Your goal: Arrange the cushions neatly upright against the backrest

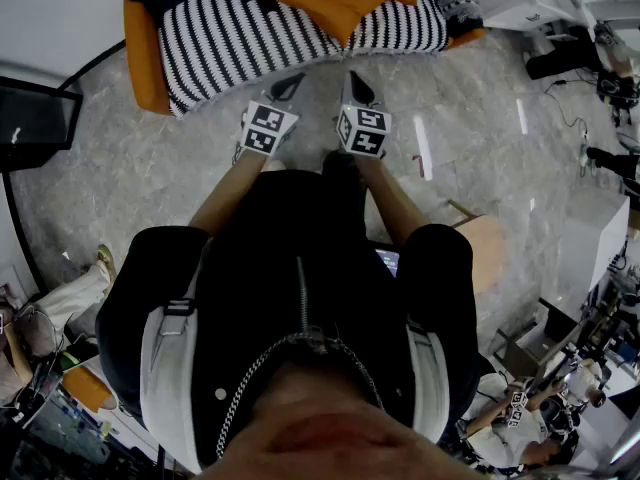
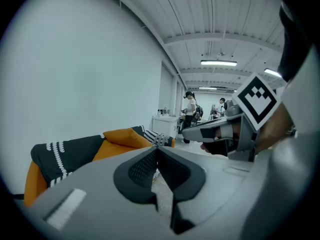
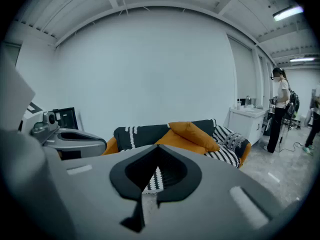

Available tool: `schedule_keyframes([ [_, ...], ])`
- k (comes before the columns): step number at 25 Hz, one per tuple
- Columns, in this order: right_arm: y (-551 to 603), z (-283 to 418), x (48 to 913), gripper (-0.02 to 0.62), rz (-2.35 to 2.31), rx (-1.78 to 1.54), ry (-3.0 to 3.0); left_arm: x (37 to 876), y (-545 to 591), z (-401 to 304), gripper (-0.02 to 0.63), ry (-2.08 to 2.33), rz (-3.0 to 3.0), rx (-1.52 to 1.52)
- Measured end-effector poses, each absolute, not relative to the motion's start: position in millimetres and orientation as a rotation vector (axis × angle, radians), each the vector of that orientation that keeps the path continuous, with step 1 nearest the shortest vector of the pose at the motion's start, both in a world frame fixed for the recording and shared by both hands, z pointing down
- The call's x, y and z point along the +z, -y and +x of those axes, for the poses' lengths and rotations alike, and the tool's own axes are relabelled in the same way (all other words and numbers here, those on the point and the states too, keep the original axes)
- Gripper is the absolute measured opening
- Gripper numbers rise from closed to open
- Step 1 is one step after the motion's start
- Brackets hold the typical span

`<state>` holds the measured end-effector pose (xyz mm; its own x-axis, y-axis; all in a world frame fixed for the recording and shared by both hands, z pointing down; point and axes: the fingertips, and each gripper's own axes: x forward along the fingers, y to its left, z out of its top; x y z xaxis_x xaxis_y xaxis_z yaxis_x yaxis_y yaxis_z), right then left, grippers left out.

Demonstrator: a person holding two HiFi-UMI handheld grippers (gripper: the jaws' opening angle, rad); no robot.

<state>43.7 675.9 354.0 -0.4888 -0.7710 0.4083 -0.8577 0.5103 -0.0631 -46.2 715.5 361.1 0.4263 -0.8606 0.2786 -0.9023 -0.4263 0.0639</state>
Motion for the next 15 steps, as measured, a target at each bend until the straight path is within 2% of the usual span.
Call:
schedule_keyframes([
  [15, -651, 39, 353, 0.002, 1.282, 0.420, 2.497, 366, -697, -45, 0.011, 1.586, 2.430, 0.320],
])
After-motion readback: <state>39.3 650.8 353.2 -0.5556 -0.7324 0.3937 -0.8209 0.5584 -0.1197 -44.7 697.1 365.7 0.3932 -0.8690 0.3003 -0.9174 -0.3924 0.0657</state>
